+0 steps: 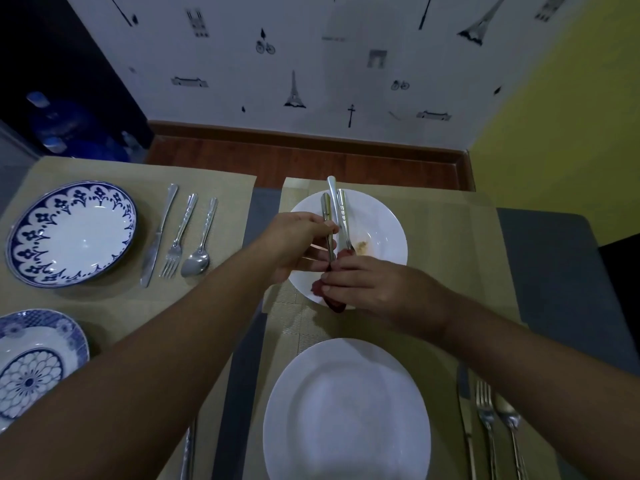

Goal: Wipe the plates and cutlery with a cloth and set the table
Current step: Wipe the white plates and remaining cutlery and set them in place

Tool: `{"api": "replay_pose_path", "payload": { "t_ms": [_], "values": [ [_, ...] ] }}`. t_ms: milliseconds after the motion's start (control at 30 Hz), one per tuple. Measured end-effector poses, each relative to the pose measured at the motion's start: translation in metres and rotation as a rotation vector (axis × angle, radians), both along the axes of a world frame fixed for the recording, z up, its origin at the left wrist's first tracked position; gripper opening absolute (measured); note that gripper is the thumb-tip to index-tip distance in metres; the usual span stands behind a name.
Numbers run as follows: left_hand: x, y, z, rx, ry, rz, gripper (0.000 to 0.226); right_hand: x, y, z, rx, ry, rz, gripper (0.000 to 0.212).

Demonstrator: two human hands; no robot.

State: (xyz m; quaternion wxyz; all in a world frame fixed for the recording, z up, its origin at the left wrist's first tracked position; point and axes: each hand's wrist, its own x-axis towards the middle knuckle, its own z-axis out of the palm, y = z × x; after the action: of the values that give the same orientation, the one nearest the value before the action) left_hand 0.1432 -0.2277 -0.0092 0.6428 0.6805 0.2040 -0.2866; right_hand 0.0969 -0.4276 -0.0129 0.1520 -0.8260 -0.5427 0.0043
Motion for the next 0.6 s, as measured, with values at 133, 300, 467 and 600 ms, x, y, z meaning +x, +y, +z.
{"api": "replay_pose_path", "payload": {
  "t_ms": [133,300,467,600],
  "values": [
    [-0.0005,-0.0019,0.0025,-0.024,0.004,0.029,0.016,-0.0031,0.0035,0.0024,-0.001,0.001,0.029,0.040],
    [-0.0016,-0.0006,0.0011,-0.039,-0.017,-0.003,0.015,0.0030,0.0028,0.0021,-0.024,-0.001,0.031,0.039],
    [0.0042,0.0009,0.0032,-0.037,-0.044,-0.038,0.018,0.0027,0.0025,0.0026,-0.011,0.015,-0.003,0.039],
    [0.0074,-0.0016,-0.0016,0.022,-0.072,-0.027,0.019,0.0024,-0.0011,0.0017,0.000,0.036,-0.034,0.035]
  ]
}}
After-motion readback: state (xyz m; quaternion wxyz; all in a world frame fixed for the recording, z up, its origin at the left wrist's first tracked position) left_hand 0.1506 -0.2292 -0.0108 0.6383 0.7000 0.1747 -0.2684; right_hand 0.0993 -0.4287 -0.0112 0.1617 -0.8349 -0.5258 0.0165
